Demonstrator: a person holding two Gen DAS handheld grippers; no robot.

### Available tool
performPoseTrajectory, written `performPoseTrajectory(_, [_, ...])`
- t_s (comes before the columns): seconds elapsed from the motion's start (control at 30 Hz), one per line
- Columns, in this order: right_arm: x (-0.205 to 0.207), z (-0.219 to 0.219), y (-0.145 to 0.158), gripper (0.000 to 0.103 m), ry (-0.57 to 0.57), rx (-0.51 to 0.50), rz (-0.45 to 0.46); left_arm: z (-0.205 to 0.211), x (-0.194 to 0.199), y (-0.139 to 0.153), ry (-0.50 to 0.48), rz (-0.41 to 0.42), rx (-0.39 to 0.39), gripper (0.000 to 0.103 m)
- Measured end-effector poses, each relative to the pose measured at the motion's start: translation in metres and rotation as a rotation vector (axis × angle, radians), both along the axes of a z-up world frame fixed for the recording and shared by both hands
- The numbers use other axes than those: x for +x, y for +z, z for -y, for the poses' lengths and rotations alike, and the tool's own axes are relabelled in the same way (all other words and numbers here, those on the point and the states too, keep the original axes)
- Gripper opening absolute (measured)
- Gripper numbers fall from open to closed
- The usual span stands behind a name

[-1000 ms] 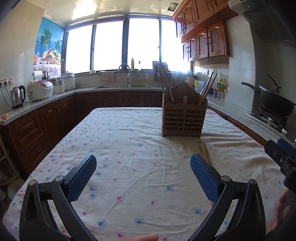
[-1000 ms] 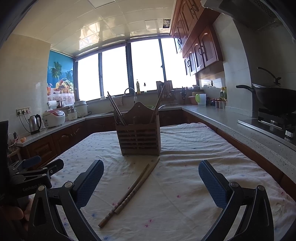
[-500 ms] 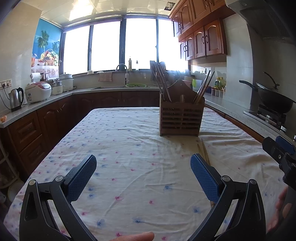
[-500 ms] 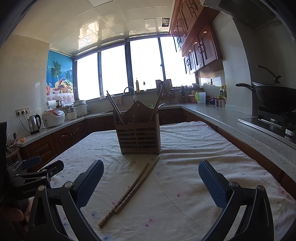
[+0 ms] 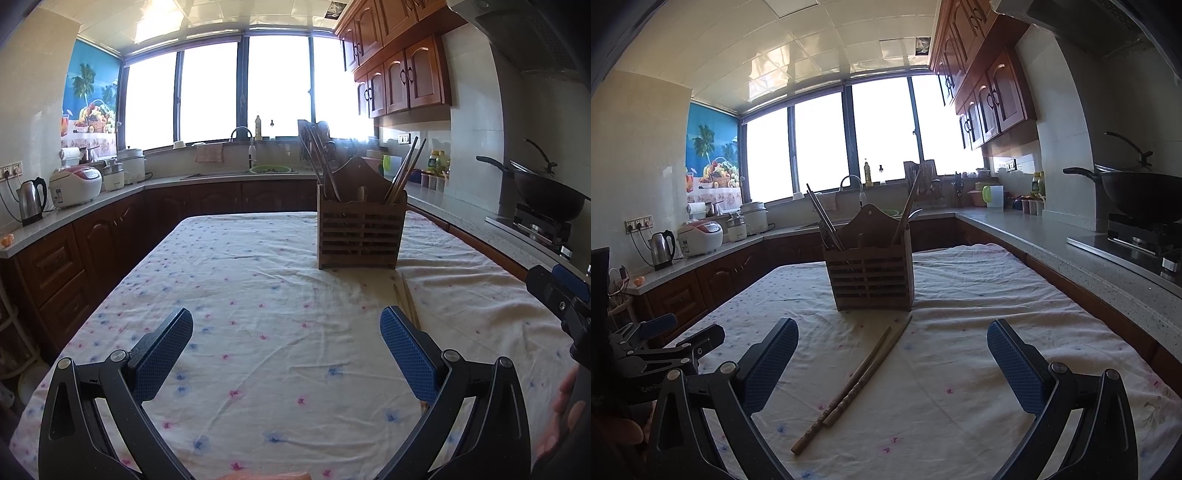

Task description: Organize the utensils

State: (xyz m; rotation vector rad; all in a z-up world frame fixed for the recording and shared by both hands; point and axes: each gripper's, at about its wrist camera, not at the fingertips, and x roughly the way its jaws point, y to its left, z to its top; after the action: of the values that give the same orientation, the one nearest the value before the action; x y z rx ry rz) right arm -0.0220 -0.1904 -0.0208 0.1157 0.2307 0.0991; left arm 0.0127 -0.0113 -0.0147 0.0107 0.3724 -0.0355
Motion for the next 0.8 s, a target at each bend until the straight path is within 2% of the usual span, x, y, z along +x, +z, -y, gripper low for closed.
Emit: performPoseTrajectory(0.8, [-0.0009,-0.0014,0.0043,0.103,0.013,0.006,0.007,0.0026,0.0,0.0006,-0.015,0.001,0.006,0.103])
